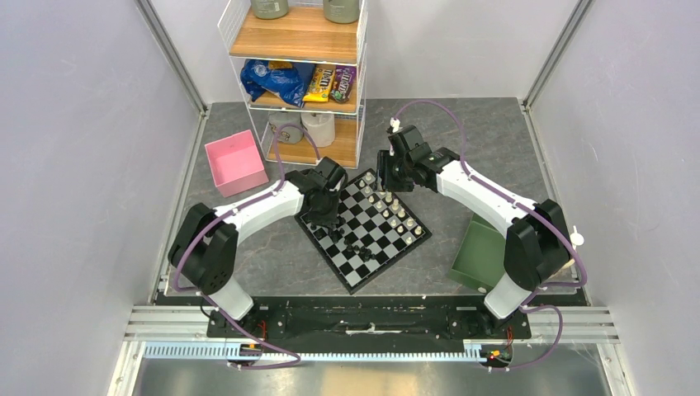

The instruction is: Set up the chess pieces on the board

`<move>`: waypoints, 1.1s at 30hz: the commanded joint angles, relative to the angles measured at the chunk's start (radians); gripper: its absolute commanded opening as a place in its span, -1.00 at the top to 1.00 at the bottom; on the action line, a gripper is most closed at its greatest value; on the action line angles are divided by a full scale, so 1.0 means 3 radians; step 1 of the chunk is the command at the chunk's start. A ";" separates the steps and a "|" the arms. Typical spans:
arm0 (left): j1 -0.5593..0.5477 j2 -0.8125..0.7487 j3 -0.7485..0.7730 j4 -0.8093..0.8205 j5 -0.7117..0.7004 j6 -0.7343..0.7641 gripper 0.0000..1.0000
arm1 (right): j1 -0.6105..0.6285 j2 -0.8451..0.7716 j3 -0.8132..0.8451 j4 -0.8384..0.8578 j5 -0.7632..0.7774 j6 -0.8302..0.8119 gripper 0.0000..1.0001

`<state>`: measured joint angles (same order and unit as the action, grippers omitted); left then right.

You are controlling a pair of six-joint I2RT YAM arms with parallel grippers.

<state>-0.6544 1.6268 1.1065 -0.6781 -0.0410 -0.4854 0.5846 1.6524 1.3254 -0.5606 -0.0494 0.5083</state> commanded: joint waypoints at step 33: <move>-0.0071 -0.0385 -0.0255 -0.0156 0.0010 -0.0143 0.78 | -0.0016 -0.0013 0.0018 0.0063 -0.0091 0.0047 -0.10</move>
<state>-0.6643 1.5433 1.0458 -0.7307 -0.0460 -0.4919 0.5846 1.6524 1.3251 -0.5606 -0.0578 0.5133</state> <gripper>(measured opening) 0.196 0.549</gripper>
